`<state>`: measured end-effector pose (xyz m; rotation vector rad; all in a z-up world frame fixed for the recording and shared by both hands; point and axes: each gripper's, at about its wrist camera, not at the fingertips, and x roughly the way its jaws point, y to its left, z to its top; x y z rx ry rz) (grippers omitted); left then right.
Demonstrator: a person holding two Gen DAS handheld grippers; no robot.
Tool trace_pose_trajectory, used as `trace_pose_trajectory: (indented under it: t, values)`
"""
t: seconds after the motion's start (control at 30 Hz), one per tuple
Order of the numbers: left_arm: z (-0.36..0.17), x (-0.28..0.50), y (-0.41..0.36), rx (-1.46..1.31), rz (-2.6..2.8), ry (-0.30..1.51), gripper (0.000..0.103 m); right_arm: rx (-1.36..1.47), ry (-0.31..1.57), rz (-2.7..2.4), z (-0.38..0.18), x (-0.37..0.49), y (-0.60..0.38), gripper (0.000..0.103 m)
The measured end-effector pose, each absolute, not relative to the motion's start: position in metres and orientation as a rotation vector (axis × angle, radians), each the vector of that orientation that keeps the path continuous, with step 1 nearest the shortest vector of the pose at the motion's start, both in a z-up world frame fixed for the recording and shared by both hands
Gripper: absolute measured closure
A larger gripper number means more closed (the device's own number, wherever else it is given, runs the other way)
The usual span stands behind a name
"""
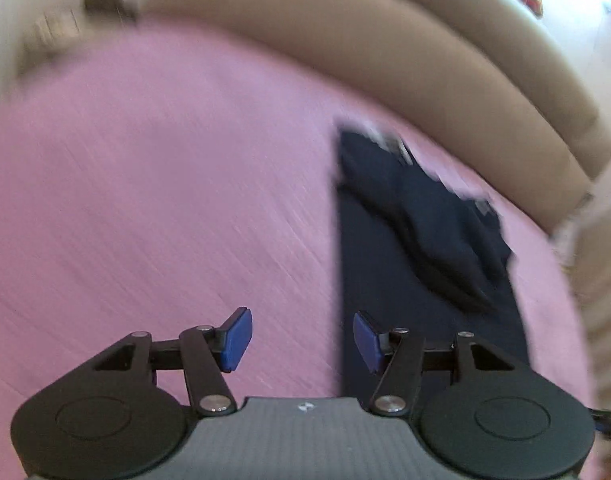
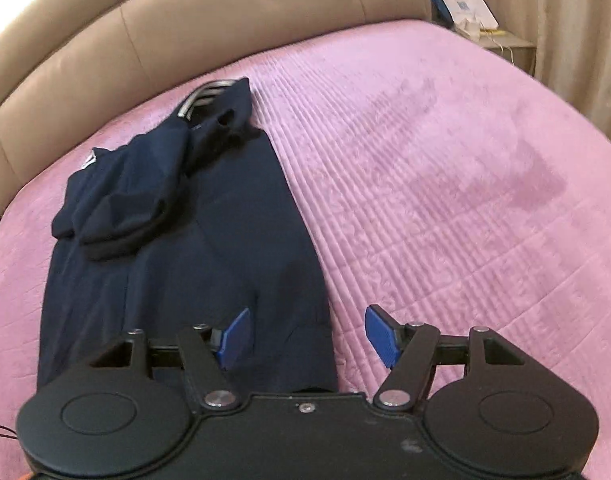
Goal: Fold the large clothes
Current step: 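Open both tools and withdraw them from the folded hoodie, then grasp the hoodie hem edge with the left tool while the right tool grasps beside it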
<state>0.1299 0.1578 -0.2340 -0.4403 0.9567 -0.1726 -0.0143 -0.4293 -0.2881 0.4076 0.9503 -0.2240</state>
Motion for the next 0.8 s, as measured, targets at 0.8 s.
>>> trace_pose_trajectory:
  t: [0.8]
  values:
    - [-0.353, 0.129, 0.109, -0.562, -0.373, 1.311, 0.045, 0.43, 1.128, -0.122, -0.377, 0.008, -0.441, 0.026]
